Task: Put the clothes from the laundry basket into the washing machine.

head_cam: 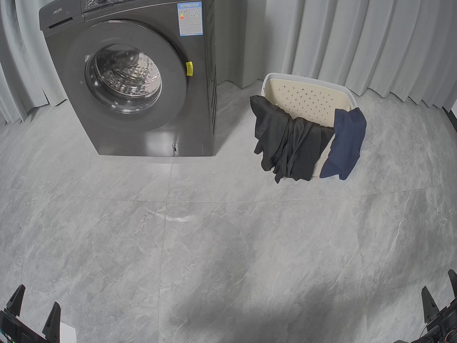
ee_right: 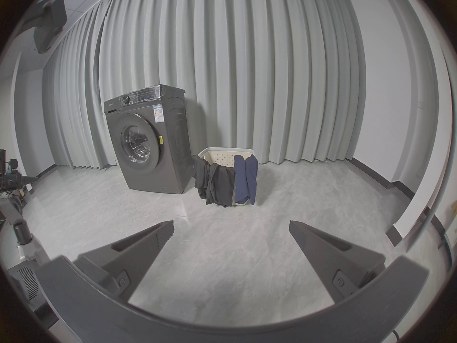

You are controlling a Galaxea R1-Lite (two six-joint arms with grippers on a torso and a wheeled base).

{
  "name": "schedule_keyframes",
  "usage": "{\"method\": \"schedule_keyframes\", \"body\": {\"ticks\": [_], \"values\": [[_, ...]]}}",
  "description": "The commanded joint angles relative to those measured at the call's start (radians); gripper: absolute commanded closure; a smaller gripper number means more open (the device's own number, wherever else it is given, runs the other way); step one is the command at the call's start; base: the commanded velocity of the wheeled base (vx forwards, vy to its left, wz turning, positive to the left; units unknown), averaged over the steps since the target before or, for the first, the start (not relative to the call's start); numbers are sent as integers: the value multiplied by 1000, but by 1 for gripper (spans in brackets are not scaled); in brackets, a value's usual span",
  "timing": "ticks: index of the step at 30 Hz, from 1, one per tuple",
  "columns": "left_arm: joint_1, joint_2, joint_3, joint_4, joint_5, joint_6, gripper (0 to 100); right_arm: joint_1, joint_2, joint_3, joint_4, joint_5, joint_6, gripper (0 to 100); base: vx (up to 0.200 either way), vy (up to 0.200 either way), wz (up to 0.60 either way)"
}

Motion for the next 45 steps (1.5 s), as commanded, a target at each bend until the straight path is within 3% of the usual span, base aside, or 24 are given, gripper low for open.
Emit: {"method": "schedule_keyframes", "body": {"ticks": [1, 9, 42, 45], "values": [[0, -13, 18, 0, -1, 1, 0, 1, 0, 18, -1, 1, 1, 0, 0, 0, 0], [0, -13, 16, 0, -2, -9, 0, 1, 0, 18, -1, 1, -1, 0, 0, 0, 0], [0, -12, 16, 1, -1, -10, 0, 1, 0, 18, -1, 1, -1, 0, 200, 0, 0], [0, -13, 16, 1, -1, -12, 0, 1, 0, 18, -1, 1, -1, 0, 0, 0, 0]]}}
